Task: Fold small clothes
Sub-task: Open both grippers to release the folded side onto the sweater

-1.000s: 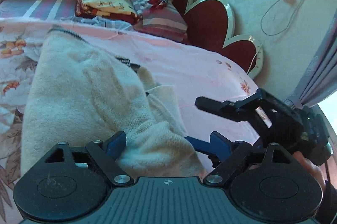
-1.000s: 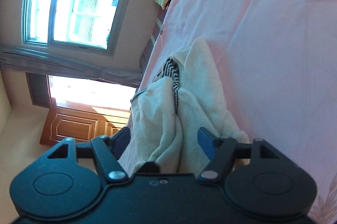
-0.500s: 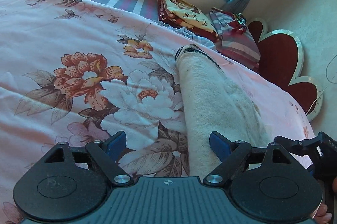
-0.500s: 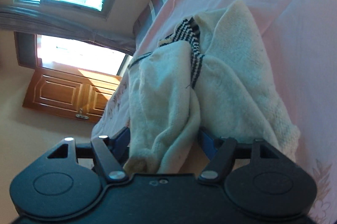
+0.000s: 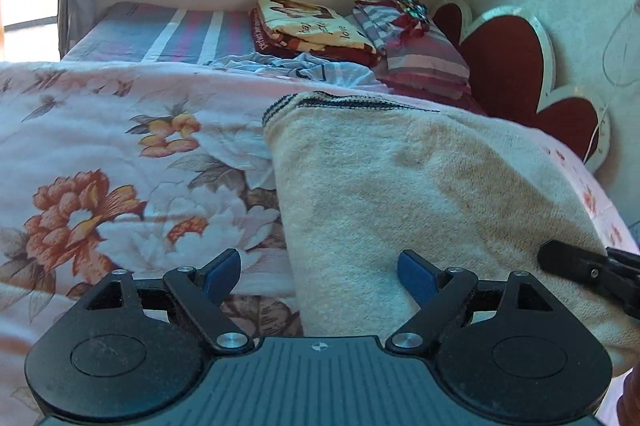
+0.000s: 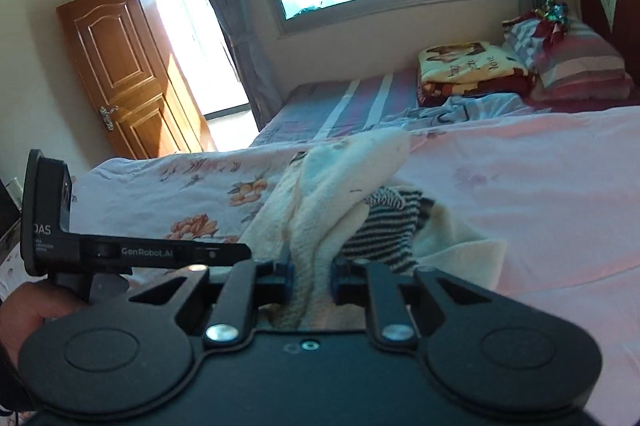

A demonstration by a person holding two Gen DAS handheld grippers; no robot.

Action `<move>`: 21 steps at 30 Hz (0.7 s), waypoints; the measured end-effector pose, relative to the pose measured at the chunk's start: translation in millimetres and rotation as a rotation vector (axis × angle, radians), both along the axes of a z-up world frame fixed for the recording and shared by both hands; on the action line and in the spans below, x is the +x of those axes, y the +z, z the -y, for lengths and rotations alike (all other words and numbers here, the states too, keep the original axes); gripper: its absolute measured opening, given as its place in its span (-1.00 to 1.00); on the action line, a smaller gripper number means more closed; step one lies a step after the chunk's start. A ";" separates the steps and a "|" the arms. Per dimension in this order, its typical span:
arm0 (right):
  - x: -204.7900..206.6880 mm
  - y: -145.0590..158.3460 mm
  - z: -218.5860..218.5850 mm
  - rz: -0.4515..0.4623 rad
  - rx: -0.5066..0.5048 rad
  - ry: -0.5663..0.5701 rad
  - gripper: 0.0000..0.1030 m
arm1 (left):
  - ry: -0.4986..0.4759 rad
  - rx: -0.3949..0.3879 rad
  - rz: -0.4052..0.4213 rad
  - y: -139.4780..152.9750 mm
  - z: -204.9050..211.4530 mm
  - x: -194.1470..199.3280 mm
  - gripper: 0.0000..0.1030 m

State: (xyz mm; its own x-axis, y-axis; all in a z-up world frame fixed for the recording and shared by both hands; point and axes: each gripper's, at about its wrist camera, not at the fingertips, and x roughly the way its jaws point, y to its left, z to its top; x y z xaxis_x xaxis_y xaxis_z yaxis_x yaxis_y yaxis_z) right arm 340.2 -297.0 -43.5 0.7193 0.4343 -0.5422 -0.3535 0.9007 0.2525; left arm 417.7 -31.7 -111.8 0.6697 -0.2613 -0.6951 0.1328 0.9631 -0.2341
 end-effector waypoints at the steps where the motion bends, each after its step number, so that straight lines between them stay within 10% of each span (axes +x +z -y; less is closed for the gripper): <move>1: 0.8 -6.9 8.6 -0.015 0.003 -0.026 -0.70 | -0.020 0.032 -0.001 -1.7 10.2 1.2 0.66; 11: 10.9 -70.2 46.3 -0.206 0.180 -0.143 -0.66 | -0.066 0.021 -0.042 -18.1 26.9 -1.2 0.67; 17: 42.5 -56.8 74.1 -0.205 0.354 -0.192 0.08 | -0.094 0.010 -0.066 -18.6 23.8 2.3 0.67; 20: 74.0 -66.4 86.6 -0.284 0.407 -0.231 -0.09 | -0.093 0.002 -0.070 -20.0 22.3 2.7 0.67; 21: 80.0 -67.5 86.4 -0.292 0.405 -0.228 -0.50 | -0.093 0.002 -0.070 -19.8 22.1 2.6 0.67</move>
State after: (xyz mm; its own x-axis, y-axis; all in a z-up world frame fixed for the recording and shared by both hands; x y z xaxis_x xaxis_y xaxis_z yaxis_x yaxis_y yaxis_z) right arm 420.2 -383.4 -111.0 0.6644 0.5003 -0.5552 -0.0239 0.7568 0.6532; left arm 420.3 -53.8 -131.6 0.5922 -0.3189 -0.7400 0.2053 0.9478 -0.2441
